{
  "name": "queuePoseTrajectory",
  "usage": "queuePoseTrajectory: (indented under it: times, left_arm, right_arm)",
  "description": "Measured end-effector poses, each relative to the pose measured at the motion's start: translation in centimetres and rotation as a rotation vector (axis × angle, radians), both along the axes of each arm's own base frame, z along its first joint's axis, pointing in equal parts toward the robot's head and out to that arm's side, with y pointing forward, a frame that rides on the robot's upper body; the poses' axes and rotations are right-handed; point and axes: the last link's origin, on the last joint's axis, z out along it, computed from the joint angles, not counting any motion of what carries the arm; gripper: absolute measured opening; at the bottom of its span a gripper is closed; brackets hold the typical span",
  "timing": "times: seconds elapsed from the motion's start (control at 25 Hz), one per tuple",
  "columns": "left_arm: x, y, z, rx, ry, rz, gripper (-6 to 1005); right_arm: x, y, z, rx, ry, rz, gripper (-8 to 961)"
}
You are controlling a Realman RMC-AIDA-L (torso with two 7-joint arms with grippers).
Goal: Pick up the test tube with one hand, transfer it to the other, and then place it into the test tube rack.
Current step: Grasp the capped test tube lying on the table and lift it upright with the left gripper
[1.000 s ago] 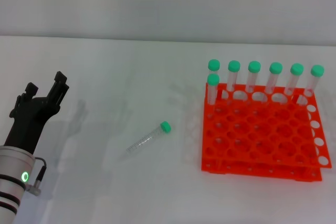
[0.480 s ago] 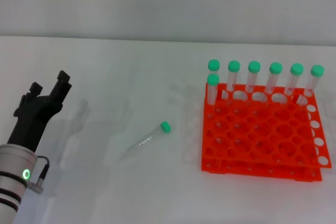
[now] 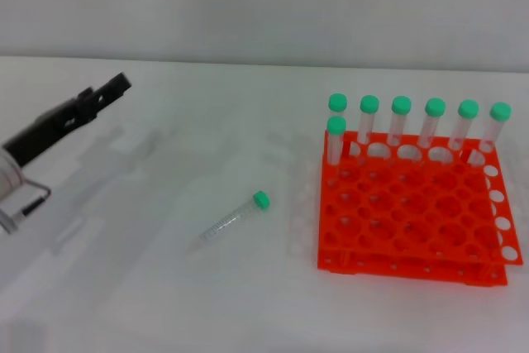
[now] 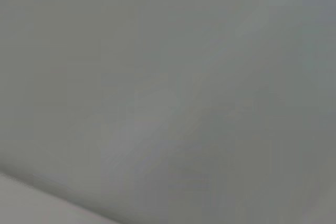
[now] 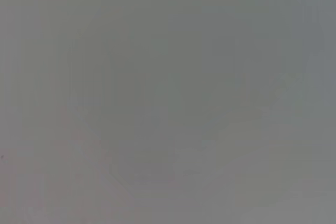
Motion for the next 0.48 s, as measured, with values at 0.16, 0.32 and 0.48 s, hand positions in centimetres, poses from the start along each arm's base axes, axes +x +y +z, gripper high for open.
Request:
queuePoseTrajectory:
  times: [0.16, 0.32, 0.48]
  left_arm:
    - [2.3, 2.4, 2.1, -0.176, 0.093, -0.080, 893]
    - [5.4, 3.6, 3.7, -0.317, 0.207, -0.187, 893]
    - [8.2, 4.1, 4.7, -0.428, 0.271, -0.263, 892]
  right_arm:
    - [-0.1, 0.1, 0.1, 0.003, 0.000, 0.005, 869]
    - [-0.1, 0.1, 0.1, 0.006, 0.000, 0.006, 869]
    - [0.0, -0.1, 0.2, 0.009, 0.000, 0.006, 869]
